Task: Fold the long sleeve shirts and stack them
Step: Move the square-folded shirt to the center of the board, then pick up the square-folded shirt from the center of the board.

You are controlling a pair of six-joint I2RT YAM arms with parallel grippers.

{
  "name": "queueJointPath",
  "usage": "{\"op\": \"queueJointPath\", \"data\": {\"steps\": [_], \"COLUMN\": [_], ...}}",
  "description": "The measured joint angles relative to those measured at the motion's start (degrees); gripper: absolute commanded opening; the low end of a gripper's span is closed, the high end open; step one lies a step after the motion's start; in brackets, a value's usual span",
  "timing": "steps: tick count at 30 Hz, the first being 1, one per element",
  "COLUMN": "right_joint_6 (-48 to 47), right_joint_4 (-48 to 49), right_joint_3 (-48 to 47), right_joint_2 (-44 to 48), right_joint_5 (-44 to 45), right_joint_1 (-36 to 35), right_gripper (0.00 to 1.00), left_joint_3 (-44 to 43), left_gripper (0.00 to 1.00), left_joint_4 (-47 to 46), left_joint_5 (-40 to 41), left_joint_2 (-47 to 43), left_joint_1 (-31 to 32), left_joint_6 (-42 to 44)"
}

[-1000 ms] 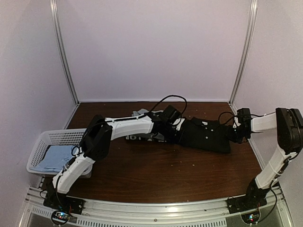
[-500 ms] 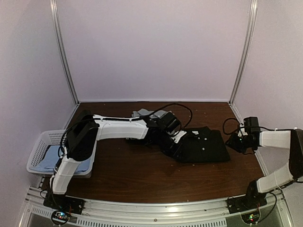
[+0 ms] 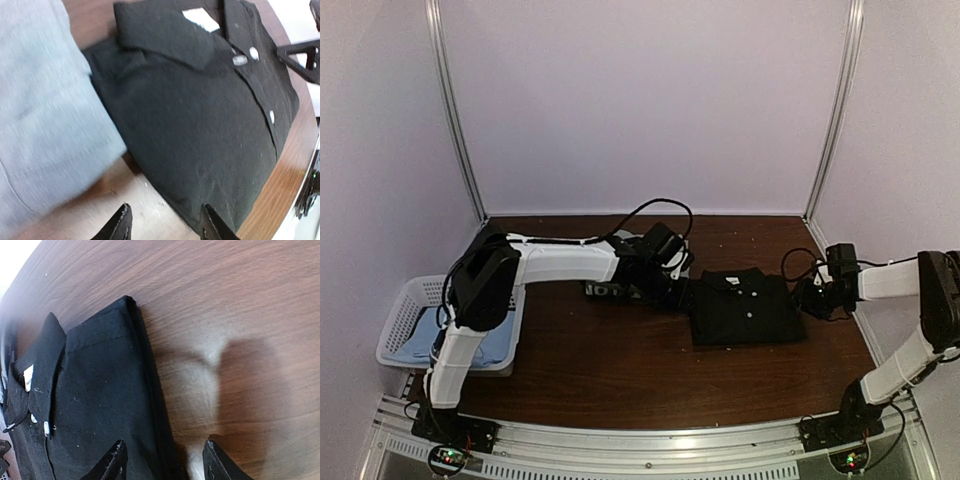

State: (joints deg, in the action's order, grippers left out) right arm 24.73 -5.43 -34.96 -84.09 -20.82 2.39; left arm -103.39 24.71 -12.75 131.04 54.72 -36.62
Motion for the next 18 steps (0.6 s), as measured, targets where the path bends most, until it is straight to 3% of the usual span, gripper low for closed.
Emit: {"op": "queueJointPath", "data": {"steps": [10,18], "right_joint_6": [-0.81,-0.57], "right_joint_4": [2.25,4.07], "right_joint_3": [-1.31,-1.99], "right_joint_2": [-3.17,-4.85], "right_joint_5": [2.84,5.33], "right_joint_1": [-3.61,-7.65], "right_gripper": [0.51,0.32], "left_joint_3": [-4.04,-5.66], "left_gripper": [0.5,0.35], "left_joint_4": [-2.75,-3.37], "left_joint_5": [-0.48,-1.57], "left_joint_2": [6.43,7.91], "left_joint_1": [-0.13,0.04], "left_joint_6": [-1.7,-2.73]}}
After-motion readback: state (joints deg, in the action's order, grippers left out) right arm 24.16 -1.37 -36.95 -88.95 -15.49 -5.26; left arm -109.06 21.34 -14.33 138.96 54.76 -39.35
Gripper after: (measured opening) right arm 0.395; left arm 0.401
